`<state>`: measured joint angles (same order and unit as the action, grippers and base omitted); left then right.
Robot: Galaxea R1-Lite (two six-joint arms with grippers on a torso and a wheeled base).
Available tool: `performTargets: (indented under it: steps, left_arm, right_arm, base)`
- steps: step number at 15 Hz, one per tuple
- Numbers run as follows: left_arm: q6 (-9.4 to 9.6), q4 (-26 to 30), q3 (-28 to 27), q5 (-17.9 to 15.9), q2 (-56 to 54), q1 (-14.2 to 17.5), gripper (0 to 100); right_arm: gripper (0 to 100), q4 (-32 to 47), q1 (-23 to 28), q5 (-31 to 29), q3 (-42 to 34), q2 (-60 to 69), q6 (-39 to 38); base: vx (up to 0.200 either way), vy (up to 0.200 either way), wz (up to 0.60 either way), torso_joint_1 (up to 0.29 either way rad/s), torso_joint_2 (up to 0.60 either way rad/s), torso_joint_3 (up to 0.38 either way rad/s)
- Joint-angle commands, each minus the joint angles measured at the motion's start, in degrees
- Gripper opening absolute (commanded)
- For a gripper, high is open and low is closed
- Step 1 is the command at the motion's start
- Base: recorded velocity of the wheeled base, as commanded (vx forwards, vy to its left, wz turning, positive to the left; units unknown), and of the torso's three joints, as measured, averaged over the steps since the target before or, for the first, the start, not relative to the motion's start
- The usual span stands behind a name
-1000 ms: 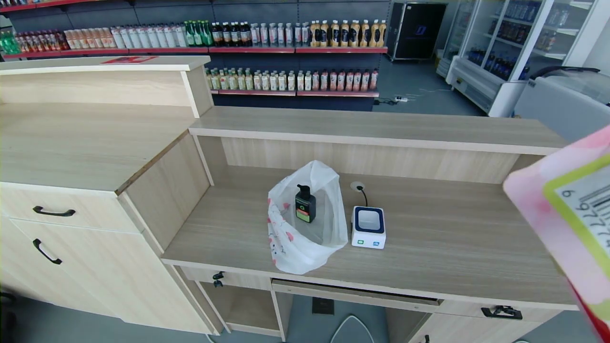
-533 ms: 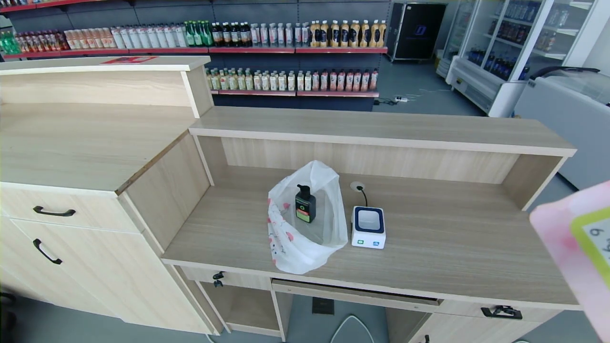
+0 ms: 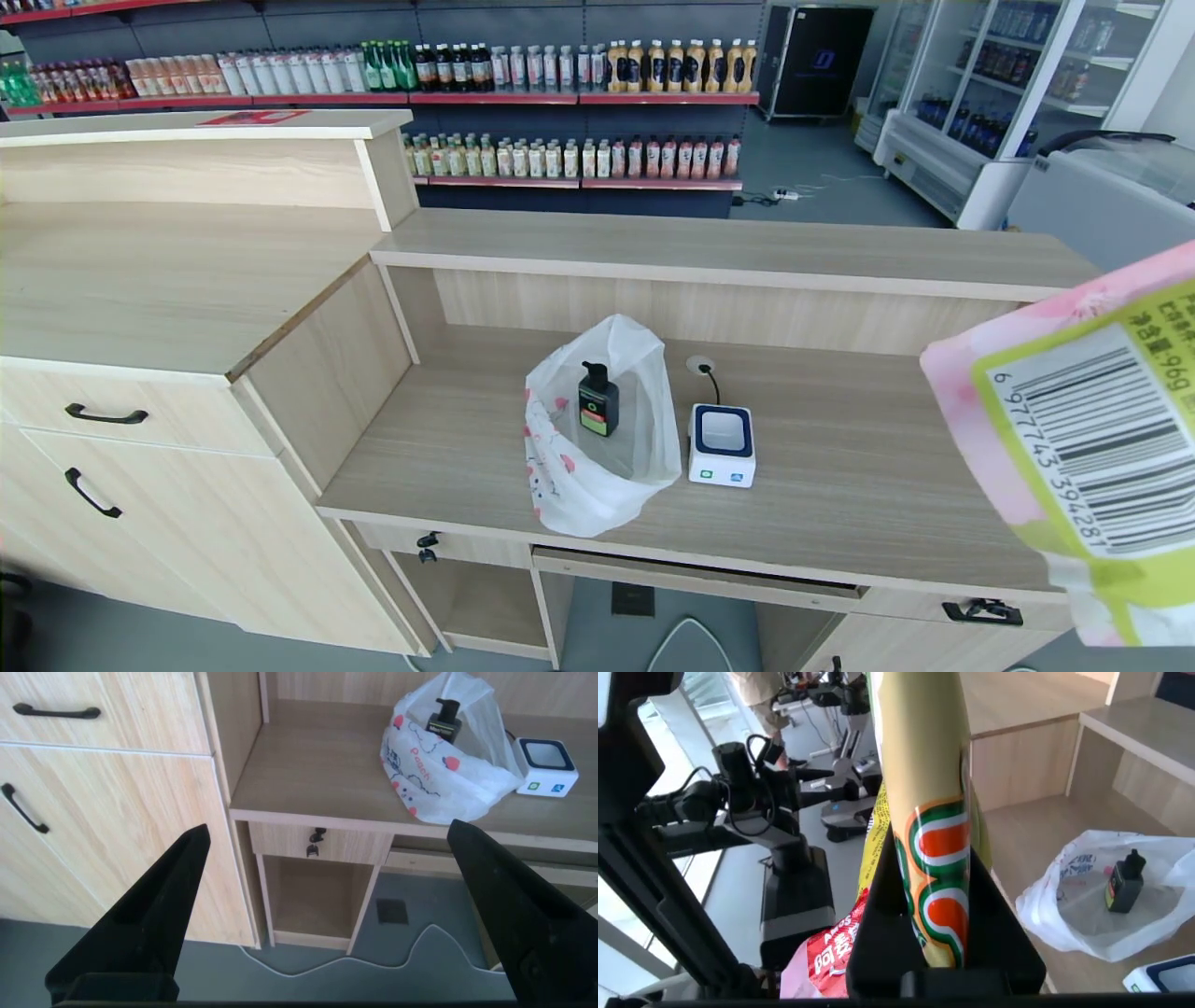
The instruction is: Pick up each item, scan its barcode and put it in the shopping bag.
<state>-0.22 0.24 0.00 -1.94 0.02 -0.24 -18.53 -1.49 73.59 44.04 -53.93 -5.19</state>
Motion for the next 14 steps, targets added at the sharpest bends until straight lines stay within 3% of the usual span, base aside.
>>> performTargets:
  steps: [1,7,14]
  left_arm:
    - [-0.04,0.0,0.0,0.0,0.1,0.1,100]
    - [-0.04,0.0,0.0,0.0,0.1,0.0,100]
    - [-0.04,0.0,0.0,0.0,0.1,0.0,100]
  right_arm:
    - [0,0.0,-0.3,0.1,0.1,-0.9,0.0]
    - [0,0.2,-4.1,-0.5,0.3,-1.3,-0.4]
    - [0,0.2,-4.6,-0.4,0.6,-1.4,-0.3]
  base:
    - [0.0,0.0,0.0,0.0,0.0,0.0]
    - [0.0,0.0,0.0,0.0,0.0,0.0]
    - [0.0,0.0,0.0,0.0,0.0,0.0]
